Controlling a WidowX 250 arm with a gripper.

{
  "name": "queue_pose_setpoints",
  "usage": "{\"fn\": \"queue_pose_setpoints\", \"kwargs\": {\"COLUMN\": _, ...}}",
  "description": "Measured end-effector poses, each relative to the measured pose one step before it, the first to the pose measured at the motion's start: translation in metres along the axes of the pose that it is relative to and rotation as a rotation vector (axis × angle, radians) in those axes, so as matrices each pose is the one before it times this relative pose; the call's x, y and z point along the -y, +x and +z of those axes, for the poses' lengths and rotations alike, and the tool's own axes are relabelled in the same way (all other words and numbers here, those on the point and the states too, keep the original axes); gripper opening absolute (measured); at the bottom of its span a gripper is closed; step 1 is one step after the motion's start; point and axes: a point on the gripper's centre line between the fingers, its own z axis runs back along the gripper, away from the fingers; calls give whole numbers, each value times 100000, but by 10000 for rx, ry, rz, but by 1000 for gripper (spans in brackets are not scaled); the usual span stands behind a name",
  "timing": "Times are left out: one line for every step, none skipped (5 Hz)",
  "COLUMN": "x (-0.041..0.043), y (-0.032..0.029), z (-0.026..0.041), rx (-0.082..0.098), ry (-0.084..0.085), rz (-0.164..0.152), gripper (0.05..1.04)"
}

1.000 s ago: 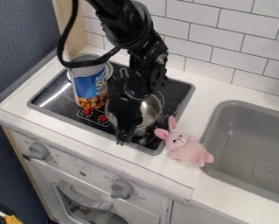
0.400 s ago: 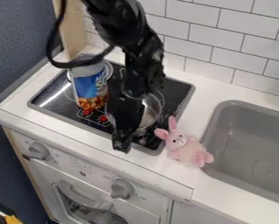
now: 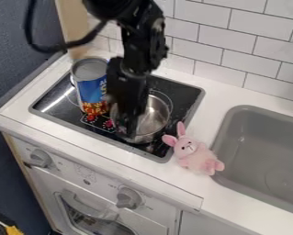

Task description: Moved silver pot onto the right burner

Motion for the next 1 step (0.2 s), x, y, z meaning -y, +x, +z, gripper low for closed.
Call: {"fn": "queue_pose_setpoints", "kwargs": {"x": 15, "y": 28, "z": 63, "rx": -13, "ry": 10, "rz": 42, "gripper": 1001}}
